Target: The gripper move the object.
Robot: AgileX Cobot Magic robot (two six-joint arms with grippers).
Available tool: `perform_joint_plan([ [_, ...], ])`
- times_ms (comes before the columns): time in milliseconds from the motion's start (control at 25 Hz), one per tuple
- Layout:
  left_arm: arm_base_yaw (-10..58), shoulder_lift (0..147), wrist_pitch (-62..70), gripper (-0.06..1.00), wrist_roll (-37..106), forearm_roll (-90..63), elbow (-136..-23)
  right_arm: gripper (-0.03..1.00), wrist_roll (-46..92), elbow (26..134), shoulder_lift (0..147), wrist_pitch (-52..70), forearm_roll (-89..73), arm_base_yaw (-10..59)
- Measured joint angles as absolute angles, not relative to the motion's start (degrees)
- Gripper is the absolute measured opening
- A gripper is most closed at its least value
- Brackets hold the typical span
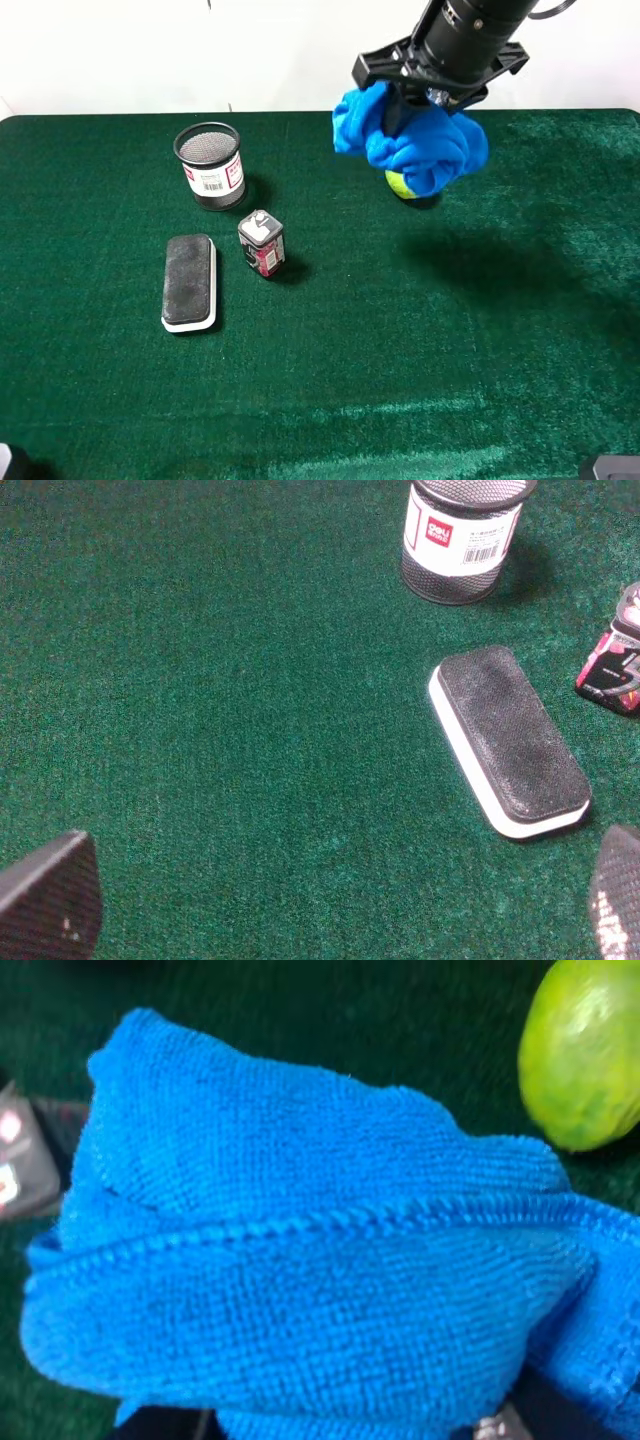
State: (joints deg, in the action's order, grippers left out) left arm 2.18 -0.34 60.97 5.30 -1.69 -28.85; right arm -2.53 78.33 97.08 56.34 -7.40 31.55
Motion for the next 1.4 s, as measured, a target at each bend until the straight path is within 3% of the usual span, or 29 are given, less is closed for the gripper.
perform_joint_plan([
  [880,2.18,-0.34,60.97,0.99,5.3,-1.69,-28.85,0.3,-0.74,79.08,104.76,51.96,-7.66,10.55],
  [1400,2.18,-0.34,60.97,0.99,5.3,-1.69,-28.85,0.3,0.0,79.2,112.59,42.67,-7.71,8.37],
])
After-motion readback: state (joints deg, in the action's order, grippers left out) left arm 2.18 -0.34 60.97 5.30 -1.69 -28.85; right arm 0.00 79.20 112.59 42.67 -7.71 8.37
